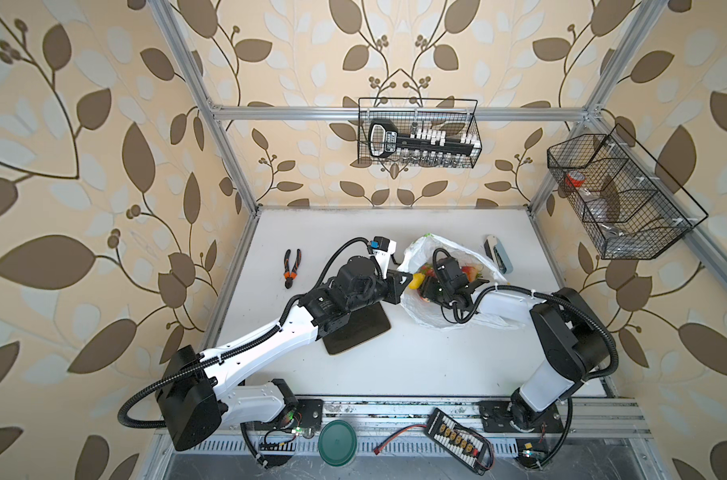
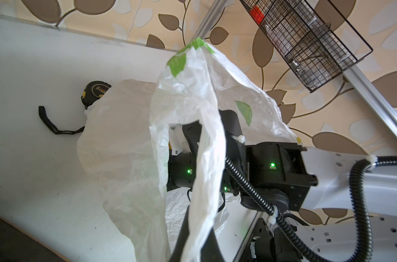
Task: Take the fake fruits out of the plastic bag
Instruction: 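Reach the right gripper into the open bag and grasp a red pear, then lift the red pear out and place it on the black mat with the right gripper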
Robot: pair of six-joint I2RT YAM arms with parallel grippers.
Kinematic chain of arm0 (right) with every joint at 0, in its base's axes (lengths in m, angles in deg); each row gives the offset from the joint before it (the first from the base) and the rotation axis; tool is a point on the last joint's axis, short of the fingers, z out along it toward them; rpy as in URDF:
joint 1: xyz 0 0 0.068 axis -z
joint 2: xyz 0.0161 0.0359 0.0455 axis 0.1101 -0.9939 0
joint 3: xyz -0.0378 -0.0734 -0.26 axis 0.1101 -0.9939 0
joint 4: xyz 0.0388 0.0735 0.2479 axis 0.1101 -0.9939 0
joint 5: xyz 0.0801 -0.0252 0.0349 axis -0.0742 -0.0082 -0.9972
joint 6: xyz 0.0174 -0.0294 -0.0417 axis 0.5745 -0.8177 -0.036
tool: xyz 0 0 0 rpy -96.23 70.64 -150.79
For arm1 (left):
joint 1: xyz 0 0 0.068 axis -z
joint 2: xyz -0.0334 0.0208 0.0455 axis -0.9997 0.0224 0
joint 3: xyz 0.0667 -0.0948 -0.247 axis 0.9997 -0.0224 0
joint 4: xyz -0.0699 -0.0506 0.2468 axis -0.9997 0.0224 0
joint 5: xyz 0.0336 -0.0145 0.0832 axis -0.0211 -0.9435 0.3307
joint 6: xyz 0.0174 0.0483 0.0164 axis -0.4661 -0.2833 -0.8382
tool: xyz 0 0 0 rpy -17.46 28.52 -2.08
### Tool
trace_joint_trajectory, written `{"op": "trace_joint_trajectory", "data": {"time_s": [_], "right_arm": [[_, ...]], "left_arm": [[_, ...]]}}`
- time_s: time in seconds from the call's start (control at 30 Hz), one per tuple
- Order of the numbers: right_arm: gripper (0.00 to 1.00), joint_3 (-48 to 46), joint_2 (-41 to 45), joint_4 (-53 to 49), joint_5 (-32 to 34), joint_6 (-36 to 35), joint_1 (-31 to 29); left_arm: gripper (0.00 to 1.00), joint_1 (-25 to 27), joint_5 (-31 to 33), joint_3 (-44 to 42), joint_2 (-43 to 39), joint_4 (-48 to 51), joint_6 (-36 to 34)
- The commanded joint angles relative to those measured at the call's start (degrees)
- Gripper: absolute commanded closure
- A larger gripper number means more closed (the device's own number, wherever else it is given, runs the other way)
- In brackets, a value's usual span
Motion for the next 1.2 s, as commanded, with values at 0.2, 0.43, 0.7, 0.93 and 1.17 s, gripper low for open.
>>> {"op": "trace_joint_trajectory", "data": {"time_s": [0.2, 0.43, 0.7, 0.93, 1.17], "right_arm": [[0.45, 0.86, -1.42, -1.79, -1.60, -2.92, -0.38], [0.61, -0.50, 4.75, -1.99, -0.54, -3.20, -0.35], [0.64, -4.55, 15.19, -5.16, -3.29, -6.76, -0.84], [0.64, -7.45, 25.77, -5.07, -6.32, -12.91, -2.80], [0.64, -7.42, 34.06, -4.83, -6.67, -22.39, -9.10]], "left_arm": [[1.00, 0.34, 4.14, 1.96, -0.73, 3.38, 0.87], [1.00, 0.33, 9.94, 2.34, -1.36, 6.14, 2.09], [1.00, 0.32, 16.18, 4.52, 0.39, 10.58, 4.40], [1.00, -0.27, 16.78, 6.36, 3.25, 9.66, 4.23], [1.00, -3.07, 14.32, 8.13, 5.81, 8.46, 2.67]]}}
